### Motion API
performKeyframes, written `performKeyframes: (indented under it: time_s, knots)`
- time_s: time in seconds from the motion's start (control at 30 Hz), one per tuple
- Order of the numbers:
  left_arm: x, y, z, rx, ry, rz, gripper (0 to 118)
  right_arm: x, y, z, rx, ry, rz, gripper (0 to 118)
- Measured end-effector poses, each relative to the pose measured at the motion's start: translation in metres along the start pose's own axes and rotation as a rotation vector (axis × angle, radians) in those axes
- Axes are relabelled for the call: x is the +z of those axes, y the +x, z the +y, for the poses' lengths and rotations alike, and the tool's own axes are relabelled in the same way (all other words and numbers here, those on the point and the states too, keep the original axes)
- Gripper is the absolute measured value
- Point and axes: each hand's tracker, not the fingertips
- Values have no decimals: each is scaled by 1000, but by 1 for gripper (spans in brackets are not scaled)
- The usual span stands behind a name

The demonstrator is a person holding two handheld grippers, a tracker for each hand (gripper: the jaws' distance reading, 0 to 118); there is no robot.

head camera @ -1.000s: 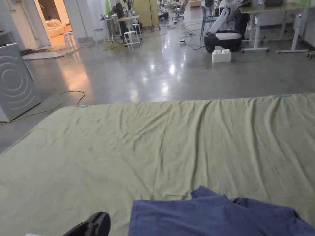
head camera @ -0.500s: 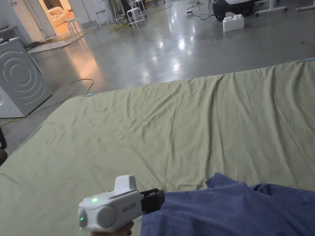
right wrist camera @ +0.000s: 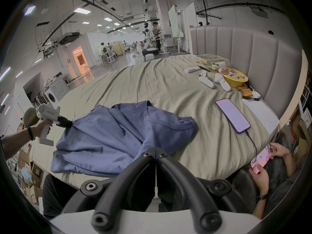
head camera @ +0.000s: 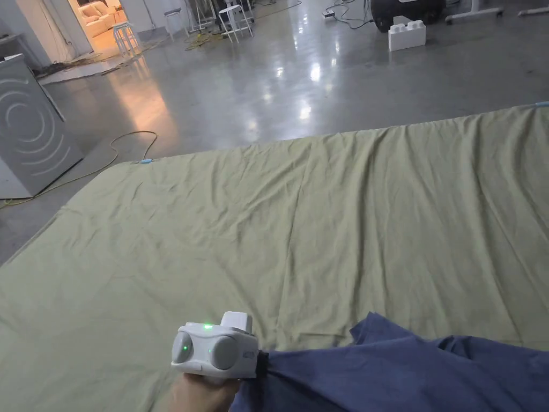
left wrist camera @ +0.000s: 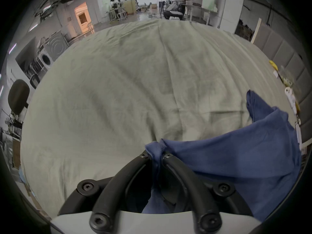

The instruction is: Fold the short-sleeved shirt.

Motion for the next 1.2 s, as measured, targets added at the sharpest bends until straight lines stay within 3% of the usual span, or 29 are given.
performKeyframes:
  time_s: [0.13,0.23,0.27,0.33,0.37,0.47,0.67,0.73,0.77,0.83,0.87,0.9,0.93,0.97,1.03,1.07,1.2]
  knots:
    - [-16,9,8,-44,-74,49,9,-26,-11,39,90,33,90,2]
    - [-22,17,15,-147,-128,84,9,-72,-25,92,304,-3,161,2]
    - [-24,19,16,-152,-135,90,8,-93,-32,110,384,-6,166,8]
    - [-28,20,18,-149,-139,99,8,-138,-42,138,511,-41,192,59]
    - [-28,20,19,-150,-145,102,8,-163,-50,149,562,-71,183,72]
    - [-27,18,23,-155,-161,97,8,-233,-64,169,680,-208,209,73]
    - [-30,10,30,-142,-203,51,8,-323,-78,164,647,-406,292,73]
    - [-29,12,28,-148,-202,54,8,-339,-85,151,763,-394,256,74]
    - [-30,14,27,-164,-198,61,8,-344,-87,145,817,-408,213,74]
    - [-30,18,25,-200,-195,72,8,-339,-86,145,769,-388,247,60]
    - [-31,19,25,-210,-195,73,8,-333,-83,147,751,-388,255,41]
    - [-30,18,26,-213,-195,73,8,-327,-81,146,731,-385,286,10]
    - [-30,18,25,-214,-193,72,7,-321,-83,144,743,-380,266,3]
    - [-29,17,23,-217,-185,70,7,-317,-84,140,766,-364,226,3]
    - [-16,15,5,-262,-75,61,6,-300,-83,138,747,-342,249,3]
    - [-6,13,-1,-289,-18,53,6,-288,-81,142,698,-316,264,3]
    - [86,-19,-31,-141,257,-70,6,-216,-50,173,562,-134,217,3]
